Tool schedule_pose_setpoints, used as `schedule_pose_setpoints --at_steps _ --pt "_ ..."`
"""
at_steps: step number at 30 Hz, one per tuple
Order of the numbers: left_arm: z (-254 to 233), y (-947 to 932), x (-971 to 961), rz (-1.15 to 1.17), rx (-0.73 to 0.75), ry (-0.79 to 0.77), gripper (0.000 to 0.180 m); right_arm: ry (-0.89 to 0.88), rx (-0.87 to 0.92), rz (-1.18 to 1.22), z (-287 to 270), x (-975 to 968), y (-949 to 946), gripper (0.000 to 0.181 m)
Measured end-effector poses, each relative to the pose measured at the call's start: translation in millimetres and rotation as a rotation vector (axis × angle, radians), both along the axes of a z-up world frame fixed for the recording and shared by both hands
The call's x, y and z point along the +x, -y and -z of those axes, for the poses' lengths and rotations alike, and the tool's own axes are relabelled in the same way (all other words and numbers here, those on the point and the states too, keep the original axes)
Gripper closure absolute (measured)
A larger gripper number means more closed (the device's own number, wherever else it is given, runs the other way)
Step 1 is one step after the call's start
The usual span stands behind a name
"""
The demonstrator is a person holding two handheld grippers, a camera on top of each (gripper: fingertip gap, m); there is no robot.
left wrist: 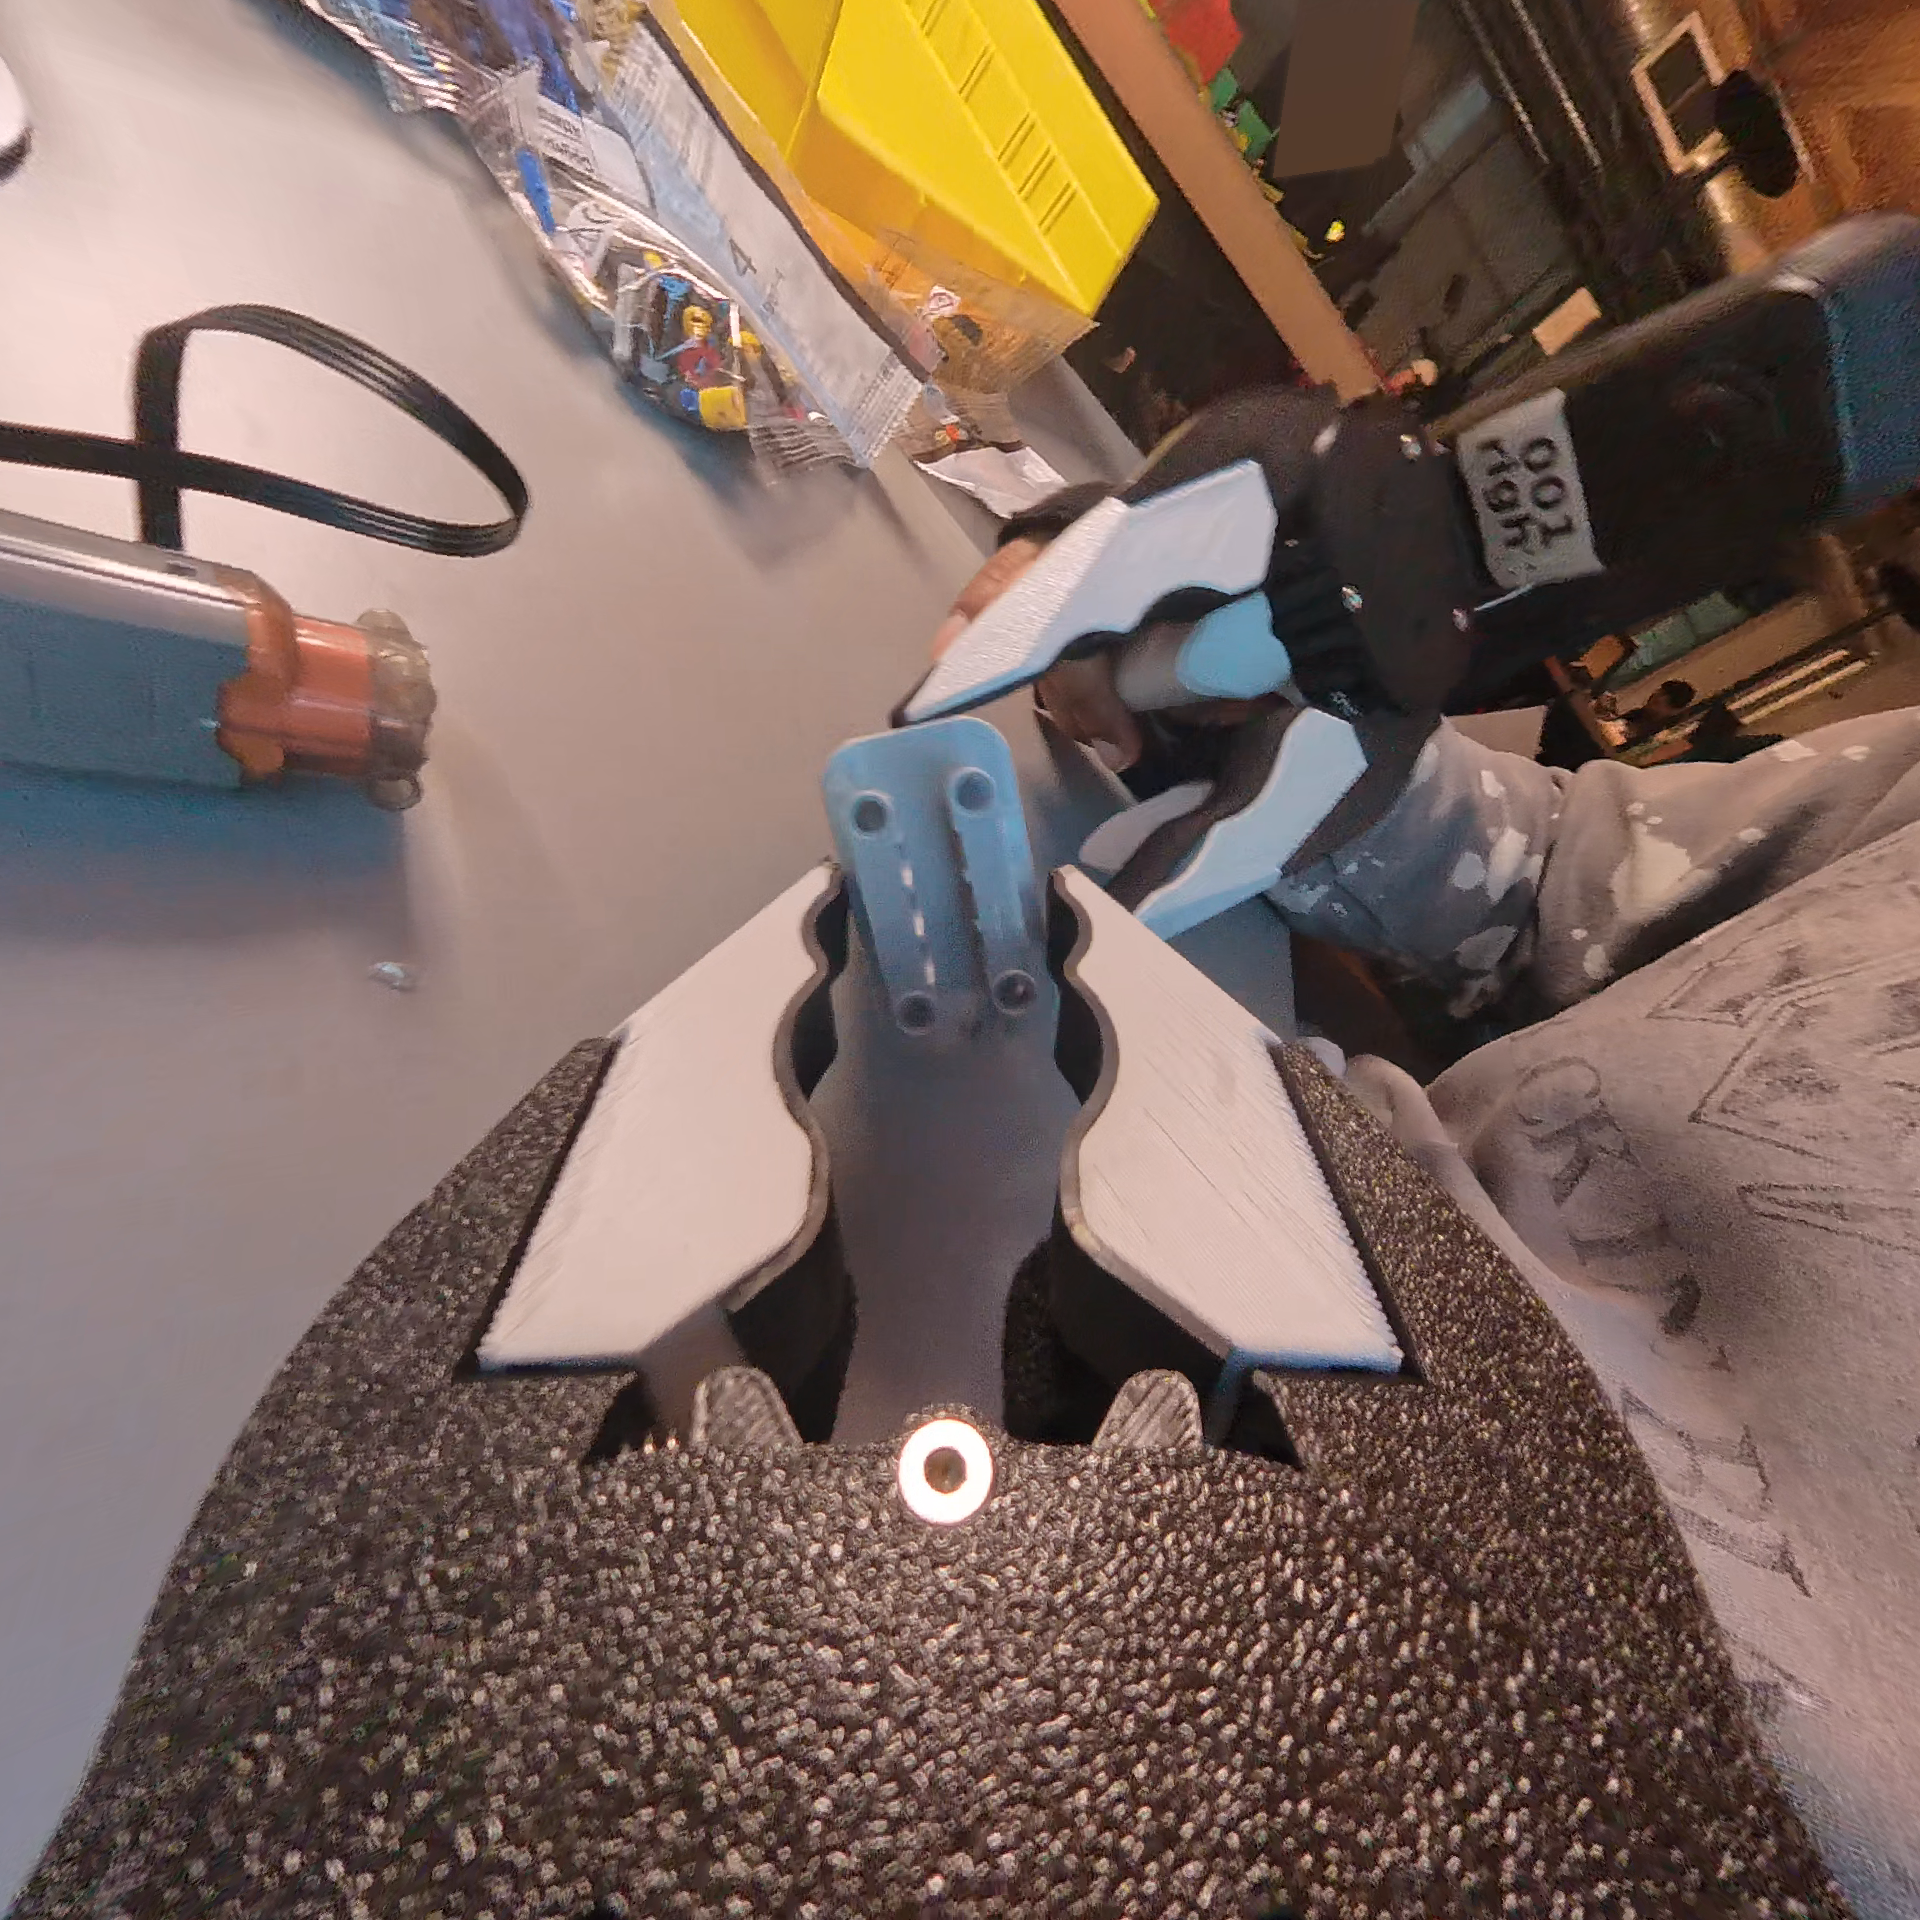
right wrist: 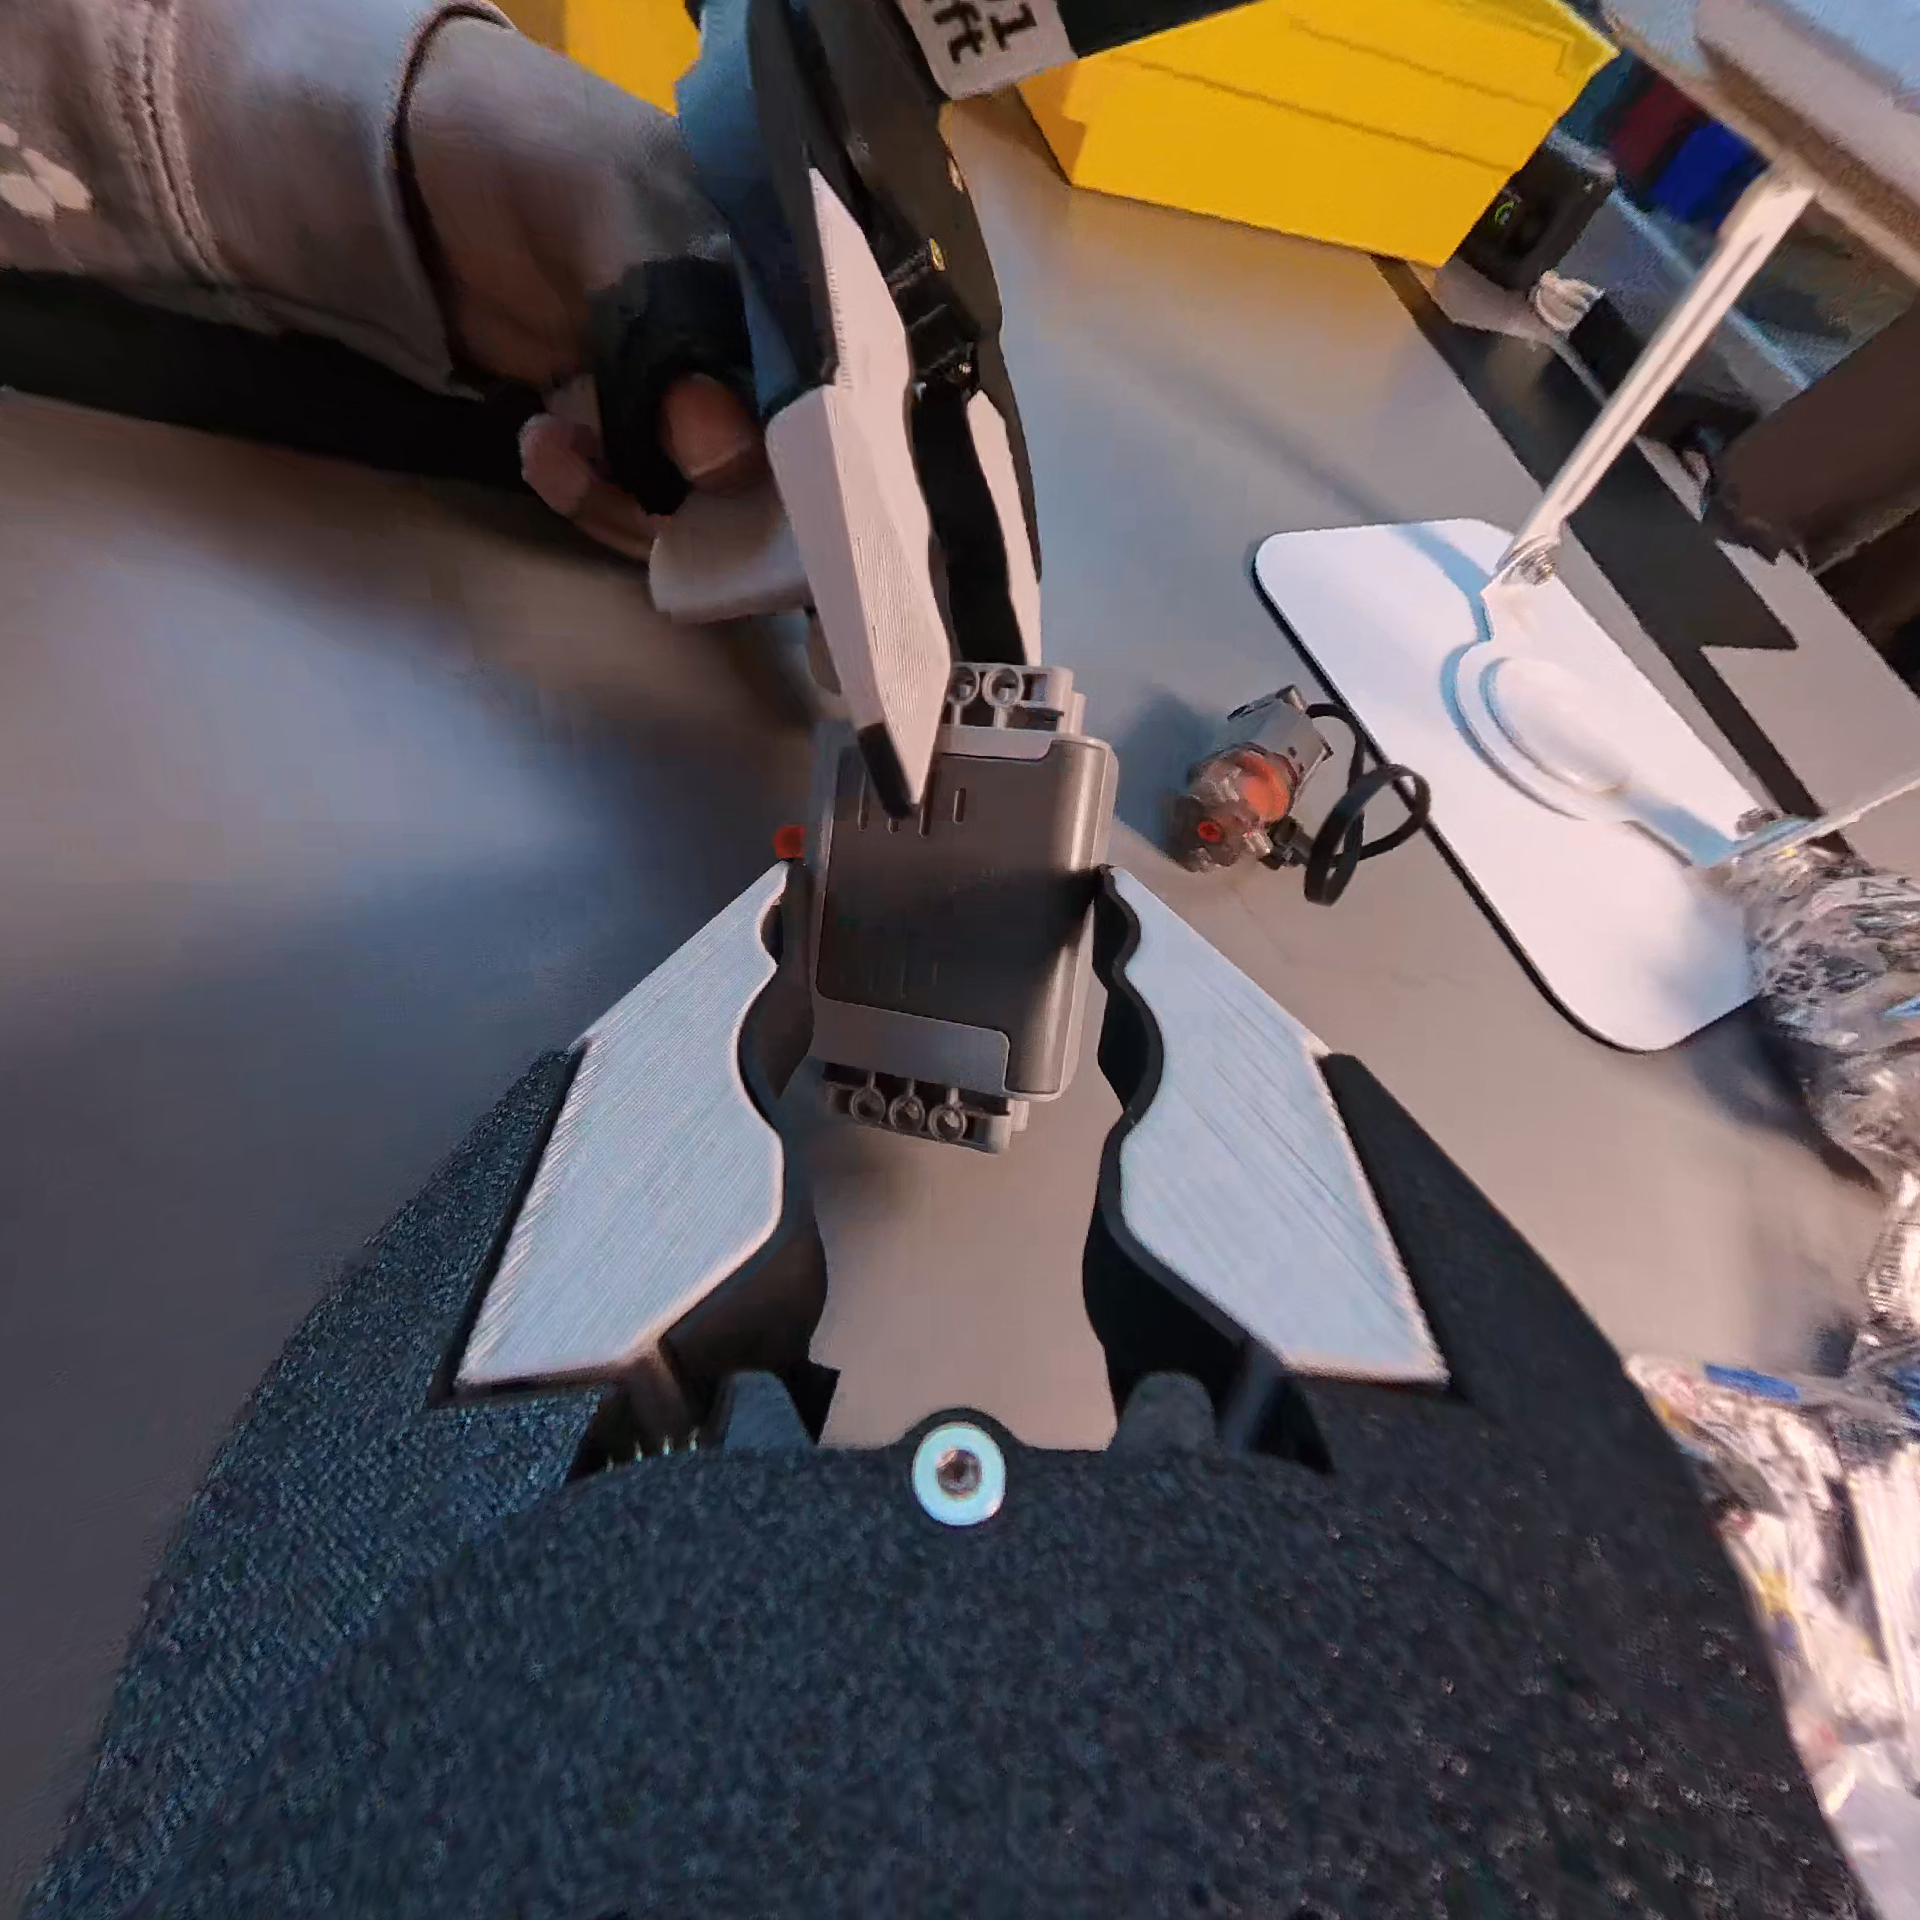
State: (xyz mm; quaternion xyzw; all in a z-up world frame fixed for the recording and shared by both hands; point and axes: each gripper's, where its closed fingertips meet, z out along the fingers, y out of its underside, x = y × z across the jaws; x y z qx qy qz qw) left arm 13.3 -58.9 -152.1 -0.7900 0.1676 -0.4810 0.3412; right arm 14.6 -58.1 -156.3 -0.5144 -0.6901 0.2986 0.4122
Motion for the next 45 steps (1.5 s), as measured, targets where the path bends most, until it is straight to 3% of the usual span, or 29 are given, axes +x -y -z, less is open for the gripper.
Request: schedule_pose_setpoints --at_steps 3,8,12,19,34,35,36,38,40,45 --pt "-3.8 1.8 -0.4 0.012 0.022 0.014 0.146 -0.025 0.015 0.003 -3.4 0.3 0.3 0.13" --pt "-17.6 17.2 9.3 0.124 0.25 -0.056 0.147 -0.052 -0.09 -0.045 -9.5 3.3 6.3 0.117" --pt "-18.4 21.7 10.5 0.153 0.28 -0.065 0.147 -0.055 -0.078 -0.087 -10.5 4.0 15.3 0.126" --pt "-14.3 17.6 6.4 0.129 0.166 -0.021 0.147 -0.046 -0.165 -0.062 -12.5 5.8 9.9 0.134" --pt "3.3 7.7 0.5 0.063 -0.006 -0.021 0.148 0.012 -0.171 0.059 -2.5 4.2 -4.5 0.138" --pt "7.7 6.7 -0.7 0.052 -0.03 -0.033 0.148 -0.011 -0.15 0.095 -6.3 5.0 -10.0 0.149" --pt "13.9 9.1 1.0 0.065 -0.07 -0.042 0.148 -0.067 -0.124 0.134 -17.0 7.4 -18.7 0.181" --pt "4.7 24.1 20.0 0.154 -0.053 0.008 0.148 0.044 0.006 0.15 -3.1 16.4 -30.1 0.181" --pt "12.7 32.1 33.6 0.173 -0.078 -0.02 0.148 0.001 0.013 0.148 -6.3 13.7 -22.9 0.181" --pt "4.9 19.0 19.4 0.104 -0.097 0.058 0.148 -0.166 -0.214 0.173 -36.8 27.6 -34.1 0.153"
